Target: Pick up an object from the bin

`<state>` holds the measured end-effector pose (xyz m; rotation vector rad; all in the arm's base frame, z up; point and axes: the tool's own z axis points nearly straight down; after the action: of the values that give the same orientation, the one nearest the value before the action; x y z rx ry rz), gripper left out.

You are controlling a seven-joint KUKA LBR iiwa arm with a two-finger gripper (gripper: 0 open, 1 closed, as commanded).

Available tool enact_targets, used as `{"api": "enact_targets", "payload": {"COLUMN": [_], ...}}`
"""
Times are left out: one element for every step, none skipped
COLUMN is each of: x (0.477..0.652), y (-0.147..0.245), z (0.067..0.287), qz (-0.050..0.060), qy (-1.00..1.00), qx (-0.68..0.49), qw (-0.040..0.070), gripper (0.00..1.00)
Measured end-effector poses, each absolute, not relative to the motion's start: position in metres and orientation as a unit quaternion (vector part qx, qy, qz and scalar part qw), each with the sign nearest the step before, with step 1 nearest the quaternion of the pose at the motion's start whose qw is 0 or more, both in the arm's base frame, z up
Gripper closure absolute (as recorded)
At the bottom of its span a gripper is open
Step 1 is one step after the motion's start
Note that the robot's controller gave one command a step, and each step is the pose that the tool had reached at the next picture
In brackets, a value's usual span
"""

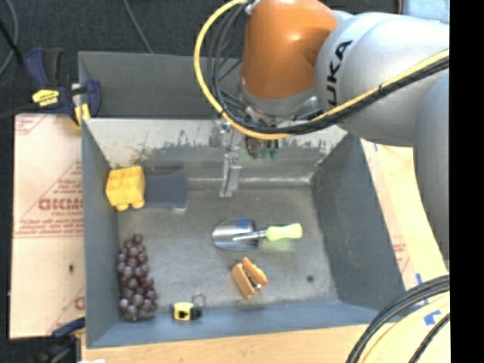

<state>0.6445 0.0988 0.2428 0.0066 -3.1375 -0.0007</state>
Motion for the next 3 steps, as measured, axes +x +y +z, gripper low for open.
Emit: {"api": "enact_targets", "payload": {"x": [0.645,0.641,0.641], "y": [0.099,0.092,0.079], "z": [0.246,0.257,0.23], "qz": [0.0,0.0,0.0], "qy": [-1.0,-1.0,-0.999], "qx": [0.002,0.026,0.054], "qw": [0.0,-0.001,-0.007], "gripper": [0.0,0.0,0.0]}}
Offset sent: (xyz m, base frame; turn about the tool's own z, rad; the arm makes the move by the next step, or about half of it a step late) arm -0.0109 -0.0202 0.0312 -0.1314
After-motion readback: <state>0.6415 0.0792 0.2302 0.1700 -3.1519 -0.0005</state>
